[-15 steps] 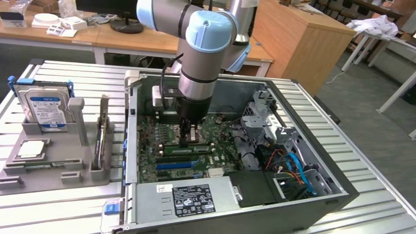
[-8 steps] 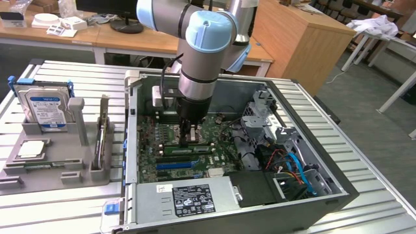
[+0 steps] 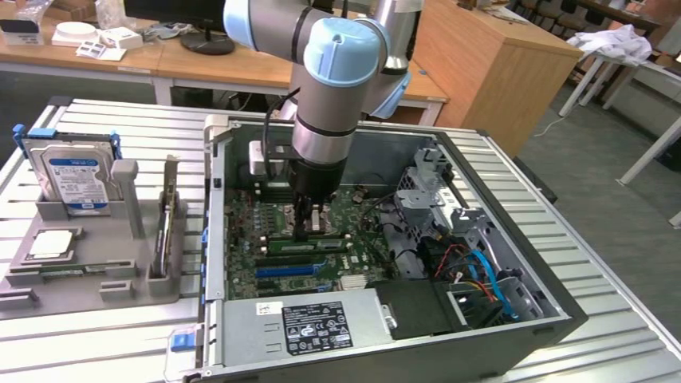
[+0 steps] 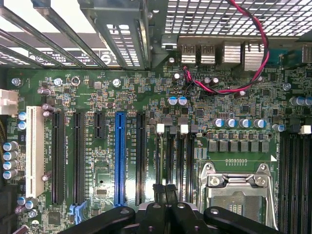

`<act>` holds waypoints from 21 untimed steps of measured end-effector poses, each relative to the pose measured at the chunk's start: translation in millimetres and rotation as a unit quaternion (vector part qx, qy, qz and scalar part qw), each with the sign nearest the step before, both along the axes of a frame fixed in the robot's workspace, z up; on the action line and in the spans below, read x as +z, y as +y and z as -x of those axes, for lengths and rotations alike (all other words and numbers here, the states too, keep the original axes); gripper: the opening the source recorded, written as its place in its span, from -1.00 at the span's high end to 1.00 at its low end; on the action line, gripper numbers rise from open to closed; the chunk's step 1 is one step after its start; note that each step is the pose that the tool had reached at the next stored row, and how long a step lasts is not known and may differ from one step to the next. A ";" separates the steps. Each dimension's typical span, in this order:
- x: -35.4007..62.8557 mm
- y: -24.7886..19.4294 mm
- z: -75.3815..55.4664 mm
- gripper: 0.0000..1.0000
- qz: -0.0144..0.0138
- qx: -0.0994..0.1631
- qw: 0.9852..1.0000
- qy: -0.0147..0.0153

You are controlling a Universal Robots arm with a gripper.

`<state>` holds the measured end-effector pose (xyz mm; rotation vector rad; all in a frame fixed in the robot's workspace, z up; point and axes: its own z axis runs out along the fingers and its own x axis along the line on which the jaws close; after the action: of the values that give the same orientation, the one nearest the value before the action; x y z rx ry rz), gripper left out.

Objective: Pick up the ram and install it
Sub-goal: 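Press down the ram until it locks into place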

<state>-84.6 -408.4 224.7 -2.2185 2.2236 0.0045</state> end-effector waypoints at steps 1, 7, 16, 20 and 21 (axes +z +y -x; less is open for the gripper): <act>-0.1 0.0 0.0 0.79 0.000 0.000 1.000 0.000; -0.3 0.0 0.0 0.79 0.000 0.000 1.000 0.000; -0.7 0.0 0.0 0.79 0.000 0.000 1.000 0.000; -0.8 0.0 0.0 0.79 0.000 0.000 1.000 0.000; -0.8 0.0 0.0 0.79 0.000 0.000 1.000 0.000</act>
<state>-84.6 -408.4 223.9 -2.2183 2.2234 0.0049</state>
